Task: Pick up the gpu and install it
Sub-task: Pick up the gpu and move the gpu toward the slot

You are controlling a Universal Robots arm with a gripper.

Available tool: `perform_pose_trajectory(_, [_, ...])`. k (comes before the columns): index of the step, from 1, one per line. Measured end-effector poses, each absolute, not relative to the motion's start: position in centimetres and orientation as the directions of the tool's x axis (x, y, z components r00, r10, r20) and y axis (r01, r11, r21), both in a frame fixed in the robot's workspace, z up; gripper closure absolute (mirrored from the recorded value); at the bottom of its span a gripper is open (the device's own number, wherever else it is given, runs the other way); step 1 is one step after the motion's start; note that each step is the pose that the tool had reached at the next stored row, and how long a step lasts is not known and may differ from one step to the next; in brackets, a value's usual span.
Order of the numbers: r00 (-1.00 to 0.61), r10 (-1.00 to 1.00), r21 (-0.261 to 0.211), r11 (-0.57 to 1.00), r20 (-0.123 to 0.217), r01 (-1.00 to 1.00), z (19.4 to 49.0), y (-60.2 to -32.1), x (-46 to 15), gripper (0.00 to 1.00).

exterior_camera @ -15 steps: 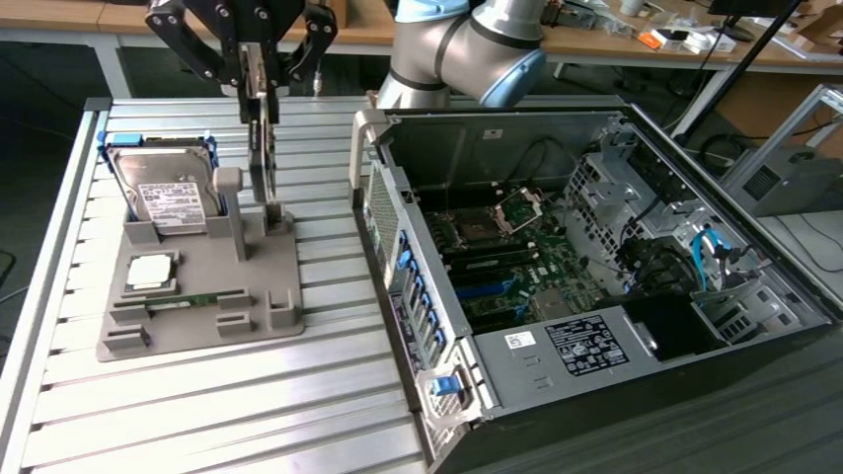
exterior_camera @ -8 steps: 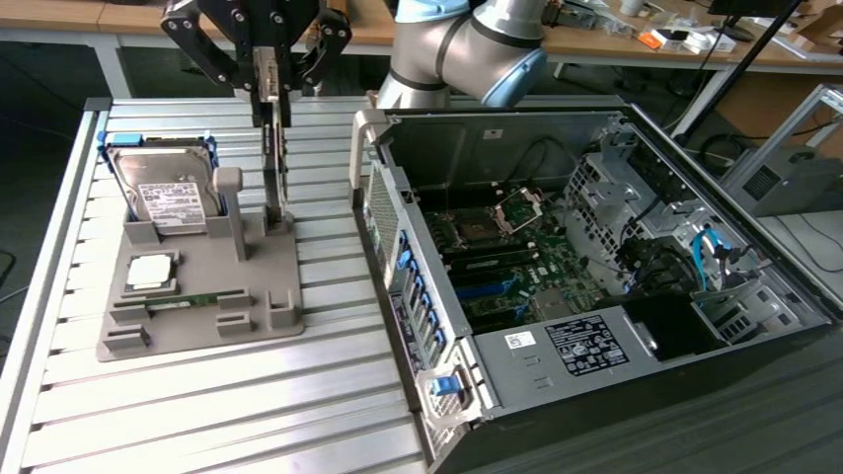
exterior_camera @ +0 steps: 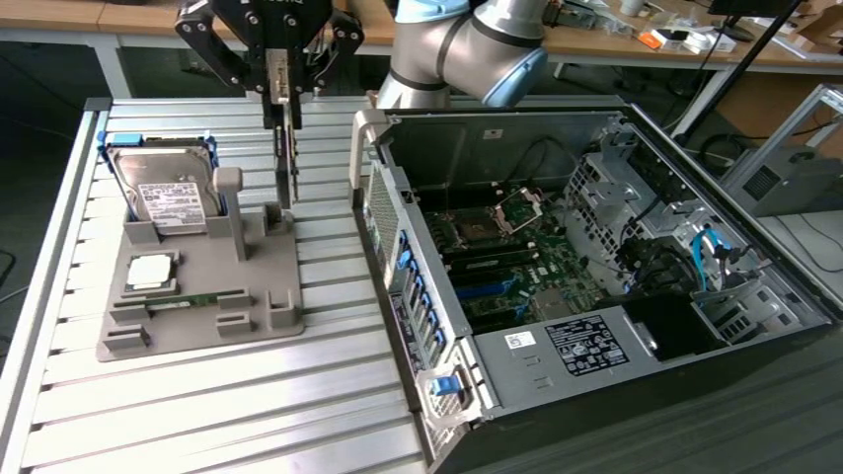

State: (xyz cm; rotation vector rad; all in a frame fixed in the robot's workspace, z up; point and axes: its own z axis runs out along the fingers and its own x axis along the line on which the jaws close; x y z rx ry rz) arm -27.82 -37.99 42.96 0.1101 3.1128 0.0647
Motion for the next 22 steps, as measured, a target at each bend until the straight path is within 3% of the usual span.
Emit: perform_pose_trajectory(22, [-0.997,0.071,0.041,0.997,-0.025,0.070,43.0,-38.3,-25.7,0.73])
